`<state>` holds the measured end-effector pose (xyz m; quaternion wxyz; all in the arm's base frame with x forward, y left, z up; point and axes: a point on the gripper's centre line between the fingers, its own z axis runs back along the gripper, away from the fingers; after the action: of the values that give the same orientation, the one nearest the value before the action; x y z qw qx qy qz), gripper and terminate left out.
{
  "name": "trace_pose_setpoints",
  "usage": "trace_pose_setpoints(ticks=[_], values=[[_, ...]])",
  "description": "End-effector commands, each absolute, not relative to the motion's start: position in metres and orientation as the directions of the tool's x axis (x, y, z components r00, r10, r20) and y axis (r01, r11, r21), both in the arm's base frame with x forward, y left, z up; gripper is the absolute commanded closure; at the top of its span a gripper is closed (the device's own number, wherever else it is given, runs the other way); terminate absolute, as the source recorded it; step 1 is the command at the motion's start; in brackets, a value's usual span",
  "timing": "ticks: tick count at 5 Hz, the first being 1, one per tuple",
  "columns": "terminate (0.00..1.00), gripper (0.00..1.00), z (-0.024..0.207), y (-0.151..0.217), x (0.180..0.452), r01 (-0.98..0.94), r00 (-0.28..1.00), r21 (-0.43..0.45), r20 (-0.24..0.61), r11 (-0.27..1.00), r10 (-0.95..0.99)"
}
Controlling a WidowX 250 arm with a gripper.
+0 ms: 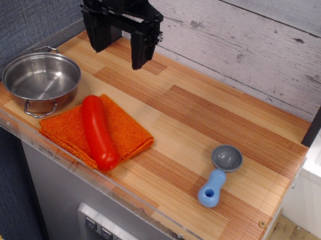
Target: Place the red fruit into the bowl
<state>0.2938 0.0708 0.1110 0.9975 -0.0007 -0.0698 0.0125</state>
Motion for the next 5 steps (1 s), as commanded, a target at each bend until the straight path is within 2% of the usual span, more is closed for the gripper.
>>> trace_pose_setpoints(ticks=[1, 2, 4, 5], values=[[0.00, 0.00, 0.111, 0.071, 0.294, -0.025, 0.990, -0.003, 0.139, 1.000, 0.025], [0.00, 0.00, 0.095, 0.069, 0.278, 0.015, 0.993, 0.038, 0.118, 0.999, -0.019], [0.00, 0.00, 0.081, 0.054, 0.245, 0.069, 0.991, 0.103, 0.104, 0.992, -0.080], [0.00, 0.00, 0.066, 0.052, 0.246, 0.043, 0.995, 0.123, 0.084, 0.992, -0.053]])
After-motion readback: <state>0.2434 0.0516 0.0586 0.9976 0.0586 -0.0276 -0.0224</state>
